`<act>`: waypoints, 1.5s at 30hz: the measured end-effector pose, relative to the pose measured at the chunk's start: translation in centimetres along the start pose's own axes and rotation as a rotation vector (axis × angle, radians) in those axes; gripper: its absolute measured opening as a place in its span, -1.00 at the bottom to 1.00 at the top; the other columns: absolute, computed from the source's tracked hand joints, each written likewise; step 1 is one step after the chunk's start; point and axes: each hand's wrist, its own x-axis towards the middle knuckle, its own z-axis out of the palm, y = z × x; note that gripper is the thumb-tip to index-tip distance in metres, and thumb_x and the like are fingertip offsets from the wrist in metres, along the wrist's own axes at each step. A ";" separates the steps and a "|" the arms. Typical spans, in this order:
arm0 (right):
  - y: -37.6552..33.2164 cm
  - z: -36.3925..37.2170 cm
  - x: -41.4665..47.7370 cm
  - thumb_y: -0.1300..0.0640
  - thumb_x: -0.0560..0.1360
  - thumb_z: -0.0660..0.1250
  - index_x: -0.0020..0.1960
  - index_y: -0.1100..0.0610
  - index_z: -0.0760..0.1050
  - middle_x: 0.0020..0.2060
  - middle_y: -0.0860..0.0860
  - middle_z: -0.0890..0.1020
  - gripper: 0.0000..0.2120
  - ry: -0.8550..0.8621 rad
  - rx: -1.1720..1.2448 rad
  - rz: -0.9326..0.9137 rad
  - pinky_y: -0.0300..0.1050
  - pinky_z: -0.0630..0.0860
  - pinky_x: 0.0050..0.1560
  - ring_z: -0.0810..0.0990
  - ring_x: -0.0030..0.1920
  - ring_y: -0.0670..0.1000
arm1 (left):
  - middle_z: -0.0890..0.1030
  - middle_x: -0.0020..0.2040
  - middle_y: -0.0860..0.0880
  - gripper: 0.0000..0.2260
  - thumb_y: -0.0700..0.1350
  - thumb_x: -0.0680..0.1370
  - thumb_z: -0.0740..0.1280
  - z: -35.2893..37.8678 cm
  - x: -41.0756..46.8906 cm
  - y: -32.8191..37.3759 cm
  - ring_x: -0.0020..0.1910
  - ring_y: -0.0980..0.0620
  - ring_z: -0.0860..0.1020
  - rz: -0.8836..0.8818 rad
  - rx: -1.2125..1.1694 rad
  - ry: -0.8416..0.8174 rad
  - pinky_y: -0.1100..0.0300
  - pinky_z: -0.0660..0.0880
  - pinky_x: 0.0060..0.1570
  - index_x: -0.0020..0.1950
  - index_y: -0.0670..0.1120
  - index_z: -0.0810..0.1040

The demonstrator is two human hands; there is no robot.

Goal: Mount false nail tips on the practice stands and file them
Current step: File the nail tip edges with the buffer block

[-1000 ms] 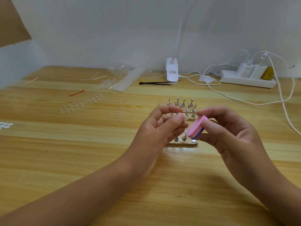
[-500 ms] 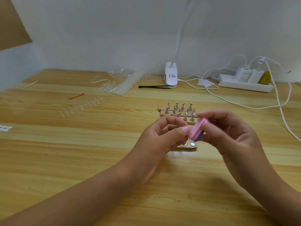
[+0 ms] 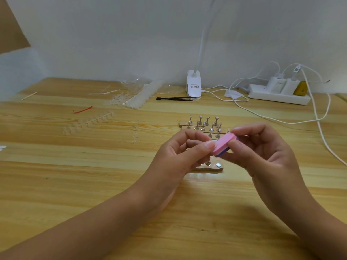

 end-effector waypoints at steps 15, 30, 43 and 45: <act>0.0 -0.2 0.1 -0.05 0.34 0.53 -0.05 0.04 0.60 -0.12 0.04 0.69 -0.73 -0.030 0.020 0.050 -0.06 0.63 -0.06 0.70 -0.07 0.08 | 0.62 -0.09 -0.02 -0.95 -0.03 0.43 0.48 -0.1 0.0 0.0 -0.05 0.04 0.59 0.009 0.052 0.028 0.16 0.57 0.11 -0.16 0.10 0.65; 0.0 0.0 0.1 0.08 0.35 0.49 -0.08 0.05 0.61 -0.15 0.04 0.69 -0.84 -0.006 0.023 0.077 -0.09 0.63 -0.07 0.70 -0.08 0.06 | 0.64 -0.09 0.00 -0.94 -0.05 0.44 0.44 0.1 -0.1 -0.1 -0.05 0.06 0.59 0.023 0.042 0.035 0.15 0.55 0.11 -0.19 0.12 0.65; 0.1 -0.1 0.0 -0.02 0.36 0.51 -0.04 0.03 0.59 -0.12 0.03 0.69 -0.76 0.045 0.023 0.010 -0.05 0.63 -0.02 0.69 -0.05 0.08 | 0.65 -0.06 -0.04 -0.94 -0.07 0.45 0.45 0.0 0.0 -0.1 -0.01 0.04 0.61 0.017 0.024 0.038 0.16 0.57 0.14 -0.17 0.10 0.65; 0.2 0.1 -0.1 0.01 0.36 0.51 -0.05 0.04 0.59 -0.11 0.05 0.69 -0.78 -0.033 -0.004 0.057 0.00 0.64 -0.02 0.70 -0.05 0.09 | 0.65 -0.06 -0.07 -0.95 -0.07 0.46 0.44 0.1 -0.1 -0.2 -0.03 0.01 0.62 0.018 0.029 0.039 0.18 0.58 0.10 -0.16 0.09 0.65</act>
